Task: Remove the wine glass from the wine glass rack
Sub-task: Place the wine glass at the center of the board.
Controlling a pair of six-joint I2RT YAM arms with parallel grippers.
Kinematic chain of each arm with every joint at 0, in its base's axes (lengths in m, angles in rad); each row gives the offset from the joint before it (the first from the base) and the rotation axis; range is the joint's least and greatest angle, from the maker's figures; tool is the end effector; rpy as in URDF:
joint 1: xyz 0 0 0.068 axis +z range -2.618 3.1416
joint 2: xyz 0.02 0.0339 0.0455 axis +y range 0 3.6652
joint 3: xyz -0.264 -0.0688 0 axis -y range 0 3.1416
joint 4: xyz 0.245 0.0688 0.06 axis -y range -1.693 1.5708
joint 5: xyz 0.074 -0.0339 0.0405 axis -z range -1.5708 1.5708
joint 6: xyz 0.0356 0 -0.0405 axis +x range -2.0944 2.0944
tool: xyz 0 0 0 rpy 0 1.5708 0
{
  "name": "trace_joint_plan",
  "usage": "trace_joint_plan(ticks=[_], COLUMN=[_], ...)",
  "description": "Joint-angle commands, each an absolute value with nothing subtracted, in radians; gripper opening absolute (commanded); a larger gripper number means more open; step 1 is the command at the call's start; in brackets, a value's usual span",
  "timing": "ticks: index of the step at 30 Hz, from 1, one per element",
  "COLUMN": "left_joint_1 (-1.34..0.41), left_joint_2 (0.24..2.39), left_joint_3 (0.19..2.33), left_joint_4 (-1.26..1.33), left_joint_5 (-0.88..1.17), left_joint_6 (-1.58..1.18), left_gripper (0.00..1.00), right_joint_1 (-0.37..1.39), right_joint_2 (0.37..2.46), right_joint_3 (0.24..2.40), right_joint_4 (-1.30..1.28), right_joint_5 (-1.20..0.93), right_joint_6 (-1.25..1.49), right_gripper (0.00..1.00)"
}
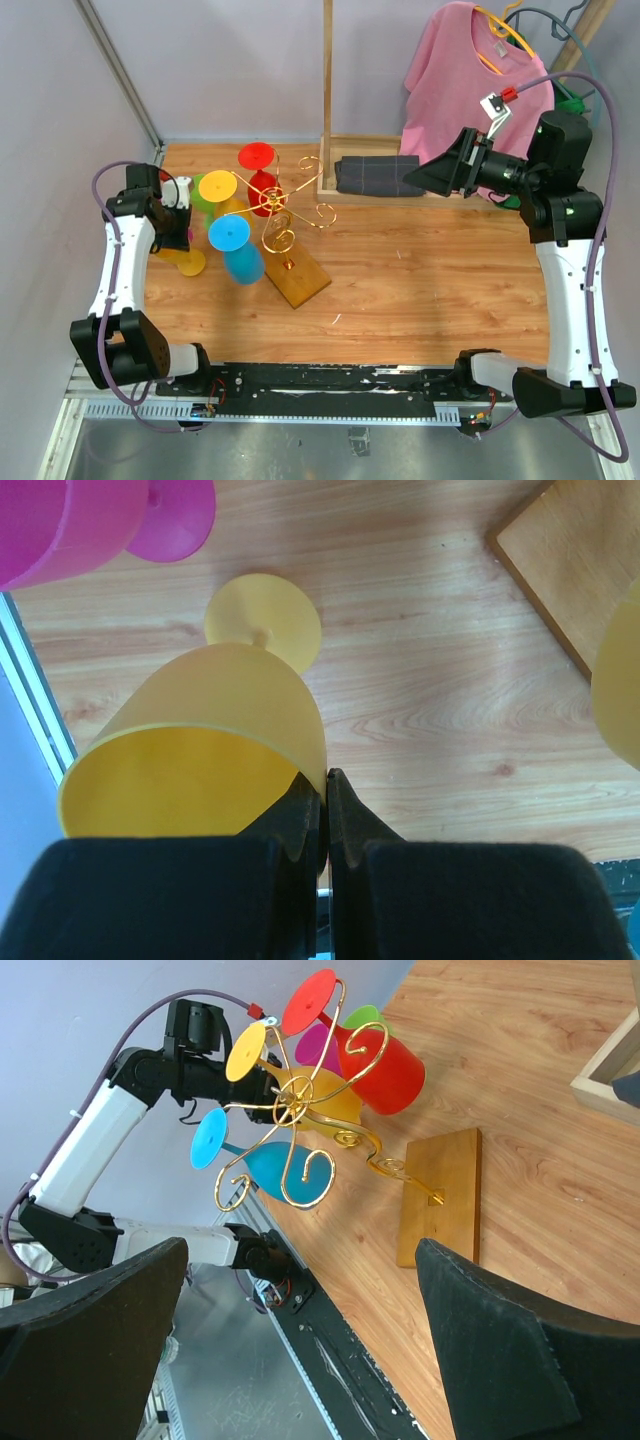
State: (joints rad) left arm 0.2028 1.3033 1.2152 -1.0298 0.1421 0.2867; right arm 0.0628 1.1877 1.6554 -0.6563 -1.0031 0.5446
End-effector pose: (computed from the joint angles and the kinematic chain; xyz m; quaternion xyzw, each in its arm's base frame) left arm 0.2433 0.0449 0.3081 0.0567 0.9705 -0.0128 0.2340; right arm 0.2022 0.0428 0.5049 -0.1364 0.7292 0.5206 0.4225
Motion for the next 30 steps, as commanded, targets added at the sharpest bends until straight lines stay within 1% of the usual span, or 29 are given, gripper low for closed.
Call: trace_joint_plan(ticks=[1,3,4,8,9,10,13,19,25,30], left_joint_1=[0.213,0.212,0.212,0.212,0.213,0.213,0.213,0.213,0.213,0.213], left_joint_2=[1.328,1.340,1.346,1.361,1.363,1.364,1.364,1.355,1.343,1.328], left_joint_3=[1.272,1.286,1.293,1.314,1.315,1.315,1.313,1.315,1.349,1.410], left_joint_4=[-1.031,-1.030,-1.031,-1.038,-1.037,-1.038,-1.040,-1.040,-1.053,-1.078], left_joint_5=[0.137,0.134,0.133,0.131,0.129,0.131,0.135,0.132,0.133,0.148], left_joint_6=[0.278,0.276,0.274,0.272,0.273,0.273,0.277,0.275,0.268,0.255], left_gripper=[0.00,0.00,0.03,0.24,0.28,0.30,0.32,0.33,0.41,0.44], right_joint_1=[0.040,0.039,0.038,0.036,0.035,0.035,0.034,0.032,0.032,0.032], right_joint_2=[1.156,1.152,1.150,1.144,1.143,1.142,1.141,1.132,1.132,1.129], right_joint_3=[1.644,1.642,1.638,1.634,1.634,1.635,1.635,1.632,1.631,1.627], right_joint_4=[-0.649,-0.648,-0.648,-0.648,-0.649,-0.647,-0.648,-0.648,-0.647,-0.647], right_joint_5=[-1.027,-1.028,-1.027,-1.028,-1.028,-1.029,-1.032,-1.033,-1.035,-1.034], right_joint_6=[0.538,0.539,0.539,0.540,0.541,0.541,0.542,0.545,0.547,0.546], right_gripper=[0.99,0.99,0.99,0.99,0.98,0.99,0.98,0.99,0.98,0.98])
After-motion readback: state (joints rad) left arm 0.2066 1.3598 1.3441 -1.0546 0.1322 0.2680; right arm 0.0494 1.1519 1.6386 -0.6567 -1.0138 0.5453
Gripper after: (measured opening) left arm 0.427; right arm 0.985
